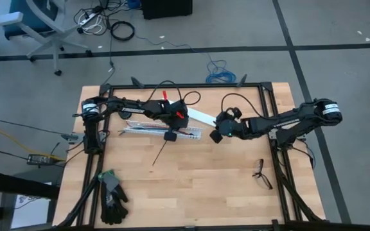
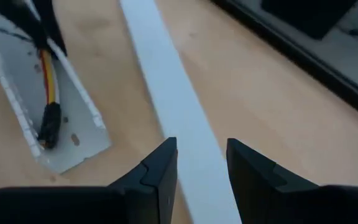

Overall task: Ziptie cables
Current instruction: Close the white cable duct

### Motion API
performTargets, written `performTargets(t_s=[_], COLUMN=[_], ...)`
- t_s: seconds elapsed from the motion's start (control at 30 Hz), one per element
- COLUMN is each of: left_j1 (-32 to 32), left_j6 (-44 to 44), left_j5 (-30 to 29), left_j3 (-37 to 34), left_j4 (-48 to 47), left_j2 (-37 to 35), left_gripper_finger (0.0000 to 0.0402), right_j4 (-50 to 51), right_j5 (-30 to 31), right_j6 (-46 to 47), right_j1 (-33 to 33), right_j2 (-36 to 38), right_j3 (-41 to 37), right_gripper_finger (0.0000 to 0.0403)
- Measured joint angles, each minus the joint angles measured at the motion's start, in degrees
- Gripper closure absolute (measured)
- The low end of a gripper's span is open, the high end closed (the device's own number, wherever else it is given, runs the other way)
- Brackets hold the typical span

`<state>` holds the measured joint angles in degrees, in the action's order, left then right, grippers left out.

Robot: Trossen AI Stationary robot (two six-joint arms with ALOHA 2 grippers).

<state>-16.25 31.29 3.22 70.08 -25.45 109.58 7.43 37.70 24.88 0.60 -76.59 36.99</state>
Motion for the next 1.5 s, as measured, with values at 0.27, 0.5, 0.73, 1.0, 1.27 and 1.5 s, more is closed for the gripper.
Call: performTargets(t_s=[0.27,0.5,0.73,1.0,1.27,1.5], left_j1=[-1.07,-1.8,-3.51,-3.54,-3.56,-3.56], left_j6=[-0.7,-2.84,-3.17,-3.4,-3.43,-3.47], left_j5=[1.33,1.84,2.0,2.11,2.43,2.79], left_j3=[-4.46,-12.6,-19.72,-20.5,-20.5,-20.55], left_j4=[1.26,4.38,7.68,8.22,8.32,8.6], left_j2=[-1.83,-8.75,-13.4,-13.75,-13.73,-13.71], left_gripper_finger=[0.0391,0.0391,0.0392,0.0388,0.0385,0.0384], right_j4=[-16.06,-20.7,-12.03,-6.52,-1.5,8.26], right_j5=[-29.53,-35.69,-44.52,-39.95,-39.25,-37.48], right_j6=[-13.28,-17.31,-20.48,-26.08,-24.49,-27.03], right_j1=[-13.89,-21.68,-24.05,-23.1,-24.4,-24.76], right_j2=[-6.53,-14.03,-24.6,-30.26,-30.35,-30.35], right_j3=[0.02,4.73,17.24,26.91,27.45,27.43], right_gripper_finger=[0.0277,0.0267,0.0209,0.0129,0.0082,0.0087])
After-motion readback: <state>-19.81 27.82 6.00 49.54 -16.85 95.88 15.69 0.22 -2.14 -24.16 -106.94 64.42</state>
